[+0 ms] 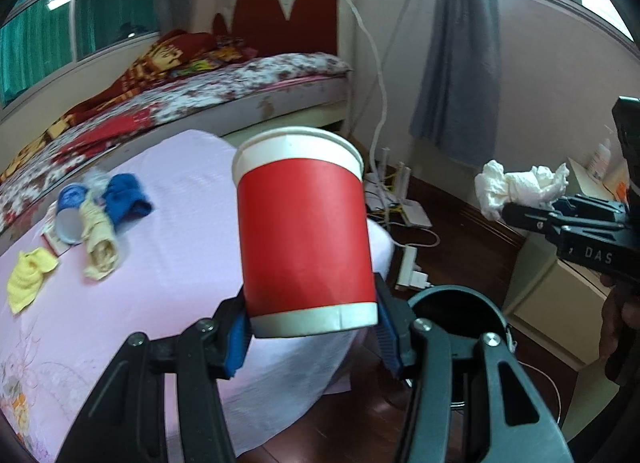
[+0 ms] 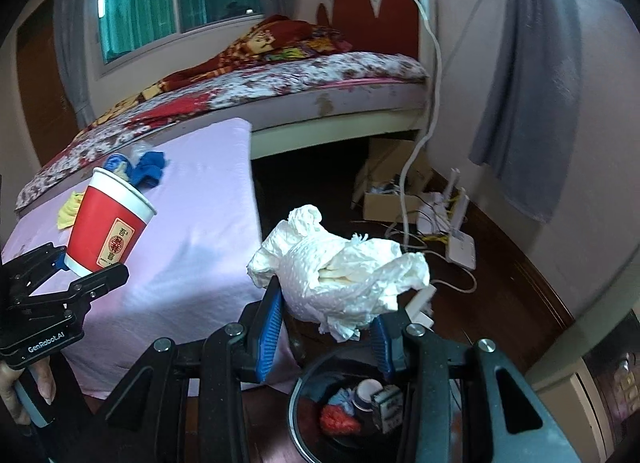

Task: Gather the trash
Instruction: 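Carry the red cup and tissue over the black bin and open both grippers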

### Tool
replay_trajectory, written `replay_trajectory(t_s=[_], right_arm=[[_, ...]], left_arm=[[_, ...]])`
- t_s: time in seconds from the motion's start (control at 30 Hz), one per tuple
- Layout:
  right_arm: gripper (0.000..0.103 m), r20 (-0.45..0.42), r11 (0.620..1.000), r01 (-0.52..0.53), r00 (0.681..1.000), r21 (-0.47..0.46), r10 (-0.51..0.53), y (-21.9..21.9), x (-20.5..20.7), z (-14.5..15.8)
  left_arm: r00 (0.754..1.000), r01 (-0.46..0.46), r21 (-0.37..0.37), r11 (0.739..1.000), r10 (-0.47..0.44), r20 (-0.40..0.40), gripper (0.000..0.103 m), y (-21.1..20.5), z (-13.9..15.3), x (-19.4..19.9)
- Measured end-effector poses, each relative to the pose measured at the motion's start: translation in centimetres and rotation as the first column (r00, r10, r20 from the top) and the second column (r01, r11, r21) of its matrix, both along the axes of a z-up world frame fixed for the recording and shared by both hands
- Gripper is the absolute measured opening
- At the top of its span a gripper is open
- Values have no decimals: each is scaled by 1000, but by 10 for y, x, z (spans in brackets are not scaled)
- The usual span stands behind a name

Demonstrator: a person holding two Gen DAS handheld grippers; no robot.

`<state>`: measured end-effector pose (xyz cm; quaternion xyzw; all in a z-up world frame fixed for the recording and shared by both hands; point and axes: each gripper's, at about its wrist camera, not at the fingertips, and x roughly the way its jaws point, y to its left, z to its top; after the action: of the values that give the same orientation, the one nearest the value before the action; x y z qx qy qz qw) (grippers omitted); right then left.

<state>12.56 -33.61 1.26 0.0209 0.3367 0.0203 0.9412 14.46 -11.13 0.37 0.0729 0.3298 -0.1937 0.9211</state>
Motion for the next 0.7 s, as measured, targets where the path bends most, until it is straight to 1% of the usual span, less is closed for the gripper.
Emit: replay_trajectory(t_s=[0.23,0.37,0.5,0.7], right_arm=[[42,-7,998,59,998,9,-58,-31,-13,-5],[42,-24,996,86,996,14,-85,-46,-19,-12],[42,-52,995,102,994,12,-101,-57,-26,-23],[42,-97,993,116,989,10,-114,-72,-33,-39]], left_arm=[[997,76,6,997,-76,-23,54,-32,-8,-5],[990,131,10,991,-131,-47,54,-49,-14,-10],[981,183,11,983,-182,-70,54,-61,-21,-13],[959,256,15,967,-252,-129,54,-77,-37,-19]])
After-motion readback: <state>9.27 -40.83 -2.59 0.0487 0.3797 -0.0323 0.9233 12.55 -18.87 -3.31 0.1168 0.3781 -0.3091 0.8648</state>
